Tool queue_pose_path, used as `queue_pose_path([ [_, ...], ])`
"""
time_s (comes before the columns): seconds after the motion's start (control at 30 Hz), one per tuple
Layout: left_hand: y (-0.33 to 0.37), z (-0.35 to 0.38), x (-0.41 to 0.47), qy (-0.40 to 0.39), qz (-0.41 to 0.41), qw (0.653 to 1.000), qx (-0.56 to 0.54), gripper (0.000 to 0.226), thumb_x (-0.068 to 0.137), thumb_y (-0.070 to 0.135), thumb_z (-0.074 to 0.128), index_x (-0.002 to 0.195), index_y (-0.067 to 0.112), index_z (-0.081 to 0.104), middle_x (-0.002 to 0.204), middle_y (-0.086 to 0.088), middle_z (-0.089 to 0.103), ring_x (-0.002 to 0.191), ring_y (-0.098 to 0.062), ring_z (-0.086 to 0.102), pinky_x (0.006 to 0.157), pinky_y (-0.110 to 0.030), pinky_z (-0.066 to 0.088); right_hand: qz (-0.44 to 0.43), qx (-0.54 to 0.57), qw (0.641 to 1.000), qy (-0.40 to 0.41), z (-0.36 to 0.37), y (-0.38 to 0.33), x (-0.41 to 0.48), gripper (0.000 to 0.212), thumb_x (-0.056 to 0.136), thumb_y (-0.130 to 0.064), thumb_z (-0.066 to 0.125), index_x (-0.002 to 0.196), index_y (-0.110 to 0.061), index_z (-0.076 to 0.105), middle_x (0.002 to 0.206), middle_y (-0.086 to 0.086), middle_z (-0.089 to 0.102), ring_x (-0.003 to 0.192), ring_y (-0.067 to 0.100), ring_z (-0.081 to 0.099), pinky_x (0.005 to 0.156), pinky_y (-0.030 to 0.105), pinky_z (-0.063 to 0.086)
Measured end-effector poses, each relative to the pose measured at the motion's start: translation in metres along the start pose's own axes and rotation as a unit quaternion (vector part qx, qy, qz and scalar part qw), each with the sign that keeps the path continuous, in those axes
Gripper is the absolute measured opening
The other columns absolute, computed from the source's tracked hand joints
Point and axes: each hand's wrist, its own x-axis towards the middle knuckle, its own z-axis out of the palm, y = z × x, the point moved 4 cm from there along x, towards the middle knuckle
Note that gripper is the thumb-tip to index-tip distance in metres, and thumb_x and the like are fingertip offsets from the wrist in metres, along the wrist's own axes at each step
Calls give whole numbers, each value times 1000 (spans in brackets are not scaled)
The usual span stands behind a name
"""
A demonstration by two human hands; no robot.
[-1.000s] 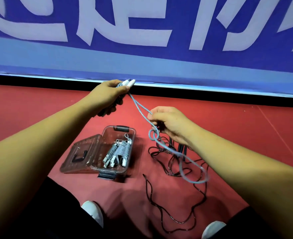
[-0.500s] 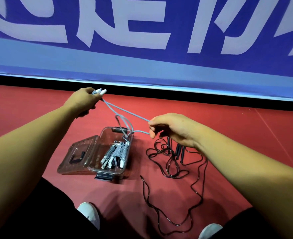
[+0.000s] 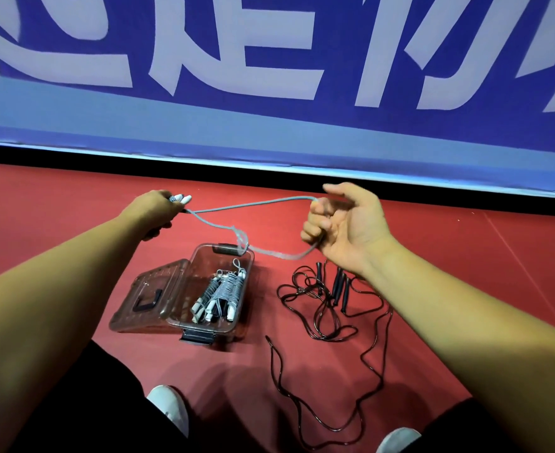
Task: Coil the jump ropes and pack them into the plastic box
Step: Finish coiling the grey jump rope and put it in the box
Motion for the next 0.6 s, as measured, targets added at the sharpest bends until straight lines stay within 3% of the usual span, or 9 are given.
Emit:
queue_pose_path([
  [0.07,-7,-1,1,-3,-17,1000,5,42,97,56,49,90,15,52,68,-12,54,40,-19,36,44,-21,31,-17,55,998,-30,4,-8,-4,28,80,-27,54,73,0,57,49,7,38,75,34,66,87,41,53],
  [0.1,-10,-1,2,-3,-24,1000,13,44,97,55,48,92,12,53,68,-12,54,40,-19,36,44,-20,31,-3,62,997,-38,5,-10,-6,32,82,-28,53,82,4,59,53,6,39,71,32,66,82,42,56],
  [0.13,-12,-2,1,-1,-30,999,19,45,98,54,47,94,10,54,67,-11,54,40,-19,36,44,-20,30,25,58,997,-40,3,-11,-6,39,84,-30,52,91,7,61,56,5,39,58,25,60,68,35,57],
  [0.2,-15,-4,0,5,-38,999,27,40,99,52,47,99,14,55,67,-10,53,40,-19,36,43,-18,28,95,15,995,-35,-3,-9,-4,45,84,-32,54,97,11,60,59,1,36,40,10,35,41,20,40],
  [0.27,-17,-8,2,22,-31,999,37,38,98,54,48,105,18,58,69,-12,57,40,-20,37,42,-19,30,152,-78,985,-7,-16,-4,1,36,90,-26,51,94,8,59,54,-3,32,33,4,22,33,16,21],
  [0.37,-19,-16,7,49,-21,998,38,38,96,58,49,113,26,59,72,-14,60,40,-21,38,41,-20,33,205,-205,957,32,-35,1,6,23,96,-13,43,93,5,57,50,-4,30,31,2,19,31,15,14],
  [0.47,-19,-25,9,75,-6,996,43,40,94,60,48,112,26,60,71,-13,64,41,-22,41,43,-23,37,246,-334,910,-9,-36,1,4,20,96,-10,48,89,4,60,55,1,38,35,3,19,32,15,15],
  [0.53,-17,-31,11,95,10,993,63,44,93,63,47,108,24,62,72,-9,65,42,-25,46,46,-24,41,257,-399,878,-56,-35,2,1,16,94,-13,56,83,-1,59,61,3,45,40,4,29,37,15,23],
  [0.6,-15,-34,10,99,8,993,64,44,93,62,47,107,23,62,71,-6,64,44,-26,48,46,-24,41,212,-403,888,-69,-37,0,0,13,92,-11,60,82,-4,60,65,4,50,53,10,44,48,19,38],
])
